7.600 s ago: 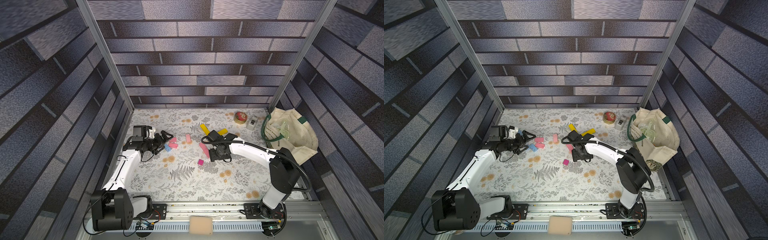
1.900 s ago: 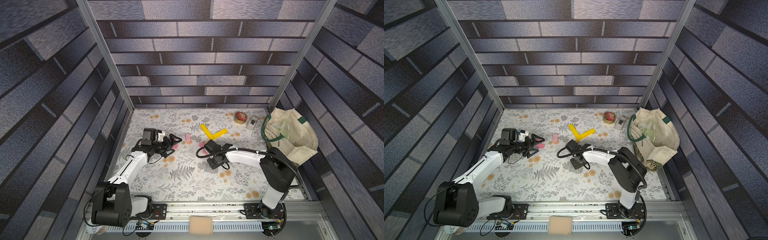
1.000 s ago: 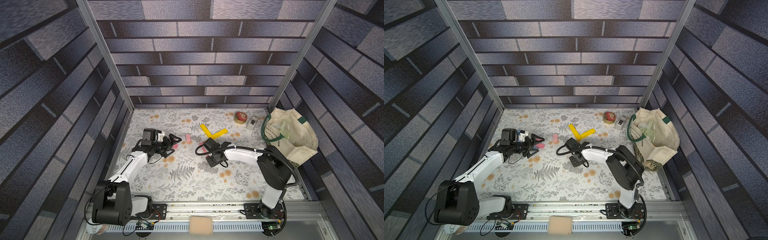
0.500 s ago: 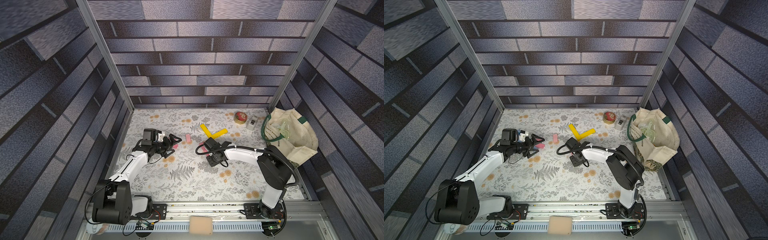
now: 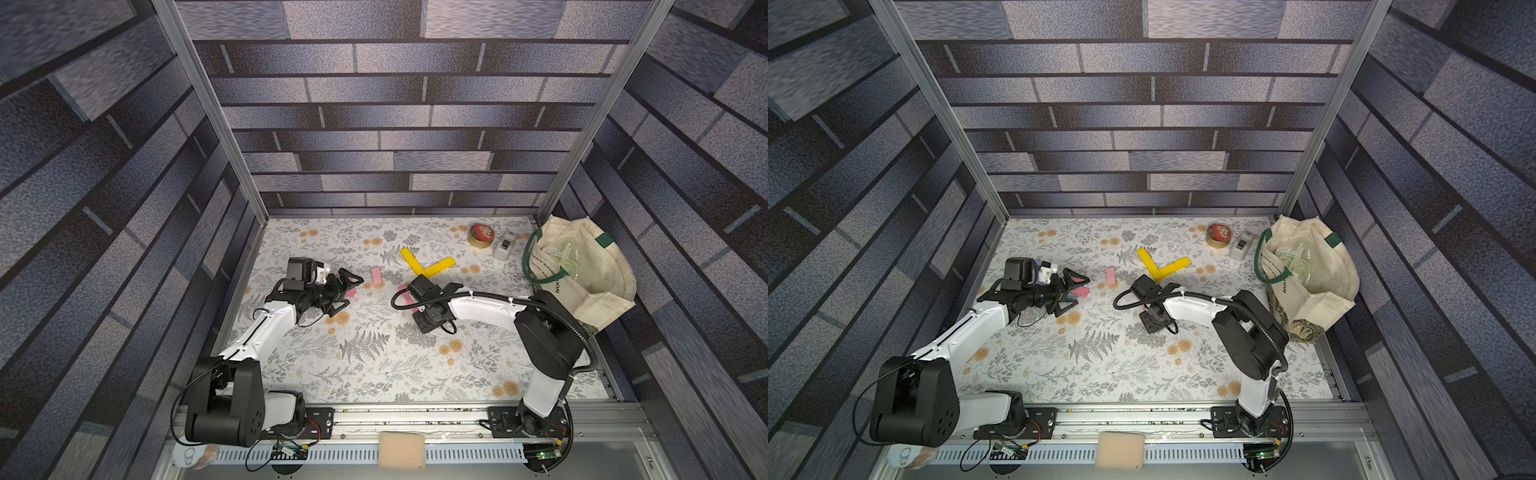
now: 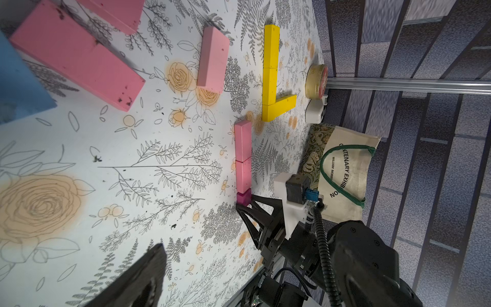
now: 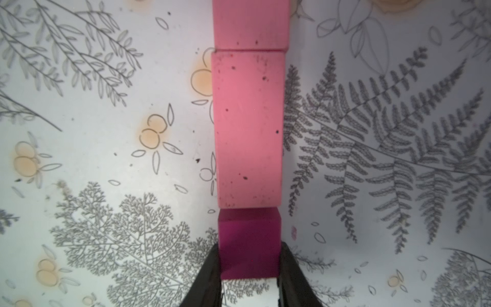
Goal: Assemble the letter v with building blocks
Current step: Assemble the building block at the center of the board.
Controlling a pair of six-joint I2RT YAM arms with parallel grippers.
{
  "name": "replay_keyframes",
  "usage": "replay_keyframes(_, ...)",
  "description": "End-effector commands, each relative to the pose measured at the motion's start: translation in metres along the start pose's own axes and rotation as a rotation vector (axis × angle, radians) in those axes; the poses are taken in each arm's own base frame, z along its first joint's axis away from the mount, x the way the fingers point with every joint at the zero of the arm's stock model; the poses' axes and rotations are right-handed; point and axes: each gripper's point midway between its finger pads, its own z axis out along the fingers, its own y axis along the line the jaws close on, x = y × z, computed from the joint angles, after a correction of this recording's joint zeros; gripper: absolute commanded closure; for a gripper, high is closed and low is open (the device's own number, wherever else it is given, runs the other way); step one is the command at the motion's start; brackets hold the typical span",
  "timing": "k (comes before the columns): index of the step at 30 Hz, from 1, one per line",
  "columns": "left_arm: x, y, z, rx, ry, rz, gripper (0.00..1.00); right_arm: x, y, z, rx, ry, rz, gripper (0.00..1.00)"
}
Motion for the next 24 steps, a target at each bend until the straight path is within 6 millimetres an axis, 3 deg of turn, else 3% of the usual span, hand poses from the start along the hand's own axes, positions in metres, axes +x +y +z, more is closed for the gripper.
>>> replay_keyframes(1,-0.0004,0.0031,0.0015,0.000,0.007,-0.011,0.00,0.0115,-0.0047,0.0116,0.018,0.053,0.006,0.76)
replay_keyframes(24,0.0001,0.0066,0.0029,-0.006,0.013,-0.021,0.00,0.0089,-0.0045,0.0129,0.019,0.057,0.009,0.75)
